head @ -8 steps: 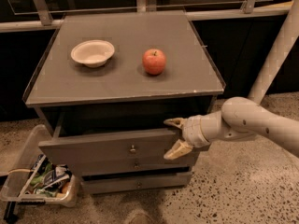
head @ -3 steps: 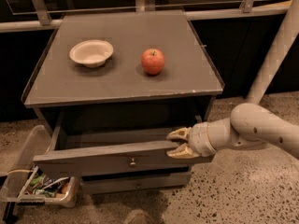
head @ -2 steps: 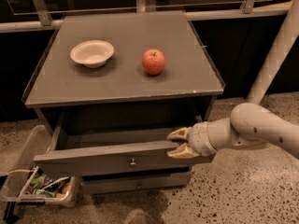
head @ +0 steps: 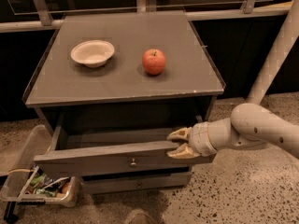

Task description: Open top drawer

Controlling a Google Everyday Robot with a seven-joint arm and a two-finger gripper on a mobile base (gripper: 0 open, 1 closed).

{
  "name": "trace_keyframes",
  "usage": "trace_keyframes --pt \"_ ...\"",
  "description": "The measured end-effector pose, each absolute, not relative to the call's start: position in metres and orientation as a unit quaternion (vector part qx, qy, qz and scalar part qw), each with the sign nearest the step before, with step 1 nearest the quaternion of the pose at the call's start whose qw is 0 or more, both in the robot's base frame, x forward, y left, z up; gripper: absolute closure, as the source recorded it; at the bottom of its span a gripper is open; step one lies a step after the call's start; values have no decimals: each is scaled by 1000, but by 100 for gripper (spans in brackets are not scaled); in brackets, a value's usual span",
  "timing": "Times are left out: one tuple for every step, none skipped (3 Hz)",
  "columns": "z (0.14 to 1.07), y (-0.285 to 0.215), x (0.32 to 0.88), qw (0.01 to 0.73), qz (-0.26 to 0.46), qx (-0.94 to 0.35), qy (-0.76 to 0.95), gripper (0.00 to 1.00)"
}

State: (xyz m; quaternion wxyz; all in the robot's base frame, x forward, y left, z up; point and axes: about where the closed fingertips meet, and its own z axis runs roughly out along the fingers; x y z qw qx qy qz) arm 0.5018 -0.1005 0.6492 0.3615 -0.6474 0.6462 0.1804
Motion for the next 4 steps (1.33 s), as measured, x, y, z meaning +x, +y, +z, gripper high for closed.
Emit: trace_keyframes --pt "649 -101 502 361 180 -647 646 35" --pt "645 -99 495 363 188 -650 640 12" --pt "642 -106 478 379 202 -643 634 0" --pt "645 -121 453 390 199 -641 631 18"
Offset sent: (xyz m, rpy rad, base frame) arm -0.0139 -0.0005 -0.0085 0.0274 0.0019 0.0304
